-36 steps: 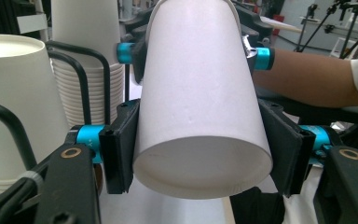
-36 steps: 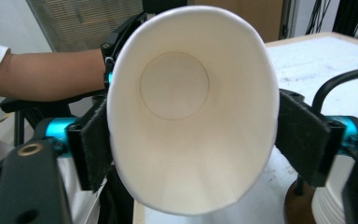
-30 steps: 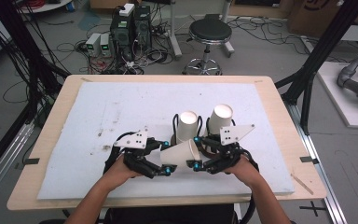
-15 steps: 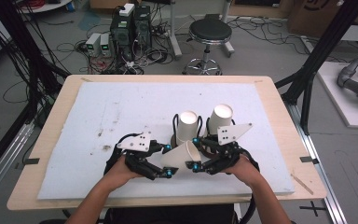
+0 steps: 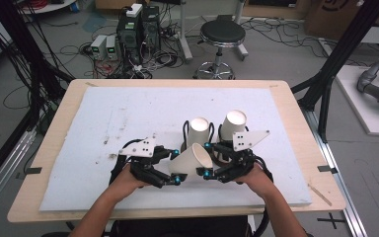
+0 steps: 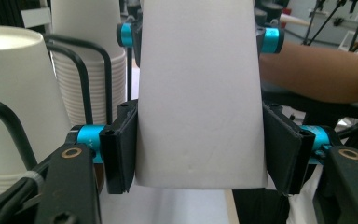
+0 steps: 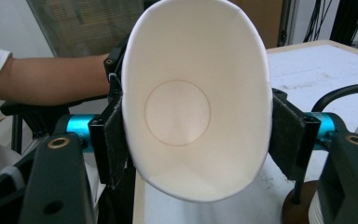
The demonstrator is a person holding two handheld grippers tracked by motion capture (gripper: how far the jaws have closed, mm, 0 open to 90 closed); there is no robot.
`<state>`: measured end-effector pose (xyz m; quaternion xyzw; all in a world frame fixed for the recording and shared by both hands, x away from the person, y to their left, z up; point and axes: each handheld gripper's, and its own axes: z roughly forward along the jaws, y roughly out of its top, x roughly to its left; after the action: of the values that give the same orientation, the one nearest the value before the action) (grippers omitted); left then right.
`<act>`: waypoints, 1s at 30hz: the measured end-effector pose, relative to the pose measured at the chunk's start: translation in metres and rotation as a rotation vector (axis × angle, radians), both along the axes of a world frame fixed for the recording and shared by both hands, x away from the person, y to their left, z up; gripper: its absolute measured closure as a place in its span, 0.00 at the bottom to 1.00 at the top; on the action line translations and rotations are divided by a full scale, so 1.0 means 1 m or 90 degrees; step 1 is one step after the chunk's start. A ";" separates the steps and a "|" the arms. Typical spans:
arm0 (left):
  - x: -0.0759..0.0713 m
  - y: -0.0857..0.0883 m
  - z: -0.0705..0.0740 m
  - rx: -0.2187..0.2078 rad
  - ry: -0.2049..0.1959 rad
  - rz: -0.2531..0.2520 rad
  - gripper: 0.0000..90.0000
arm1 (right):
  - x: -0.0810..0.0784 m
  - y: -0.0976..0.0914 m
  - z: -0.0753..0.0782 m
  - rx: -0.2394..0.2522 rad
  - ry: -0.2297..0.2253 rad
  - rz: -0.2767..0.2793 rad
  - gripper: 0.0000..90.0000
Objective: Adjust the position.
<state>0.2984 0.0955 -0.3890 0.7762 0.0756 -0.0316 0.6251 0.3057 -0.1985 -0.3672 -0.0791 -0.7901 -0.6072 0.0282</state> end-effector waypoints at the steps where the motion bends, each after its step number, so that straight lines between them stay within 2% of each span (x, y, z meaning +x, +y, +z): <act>1: 0.000 -0.001 0.000 0.008 -0.002 0.004 0.38 | -0.001 0.000 0.000 -0.003 0.000 0.000 0.36; 3: -0.001 -0.003 0.002 0.017 -0.003 0.018 0.33 | -0.001 0.001 0.001 -0.012 -0.008 0.000 0.37; 4: -0.001 -0.003 0.002 0.020 -0.003 0.023 0.30 | -0.001 0.002 0.002 -0.027 -0.017 -0.002 0.37; 7: -0.002 -0.005 0.002 0.030 -0.007 0.016 0.30 | -0.003 0.004 0.003 -0.039 -0.018 0.002 0.37; 10: -0.004 -0.009 0.000 0.047 -0.017 -0.006 0.39 | -0.004 0.008 0.003 -0.049 -0.019 0.013 0.37; 13: -0.004 -0.010 -0.001 0.047 -0.017 -0.011 0.39 | -0.005 0.009 0.002 -0.042 -0.010 0.014 0.35; 15: -0.004 -0.009 0.001 0.040 -0.019 -0.010 0.39 | -0.005 0.009 0.002 -0.034 -0.010 0.011 0.32; 16: -0.003 -0.007 0.001 0.028 -0.018 -0.006 0.39 | -0.005 0.009 0.001 -0.013 0.006 0.003 0.24; 18: -0.003 -0.006 0.002 0.020 -0.017 -0.005 0.39 | -0.005 0.009 0.001 -0.007 0.011 -0.003 0.24; 19: -0.003 -0.004 0.002 0.011 -0.016 -0.005 0.39 | -0.004 0.008 0.000 -0.002 0.013 -0.004 0.25; 21: -0.003 -0.004 0.002 0.011 -0.014 -0.004 0.40 | -0.003 0.007 0.000 0.004 0.011 0.004 0.35; 25: -0.003 -0.005 0.001 0.008 -0.012 -0.002 0.39 | -0.004 0.006 0.001 0.007 -0.001 0.008 0.38; 26: -0.003 -0.006 0.000 0.011 -0.012 -0.002 0.39 | -0.004 0.006 0.001 0.007 -0.001 0.008 0.38; 27: -0.004 -0.008 0.000 0.029 -0.014 0.005 0.38 | -0.004 0.007 0.001 -0.001 -0.007 0.009 0.38; 28: -0.004 -0.008 0.000 0.029 -0.014 0.005 0.35 | -0.004 0.007 0.001 -0.001 -0.007 0.009 0.38; 30: -0.004 -0.011 0.000 0.053 -0.012 0.016 0.28 | -0.004 0.008 0.002 -0.011 -0.015 0.014 0.39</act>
<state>0.2945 0.0842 -0.3894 0.8006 0.0807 -0.0130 0.5936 0.3017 -0.1907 -0.3657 -0.0635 -0.7963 -0.6010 0.0248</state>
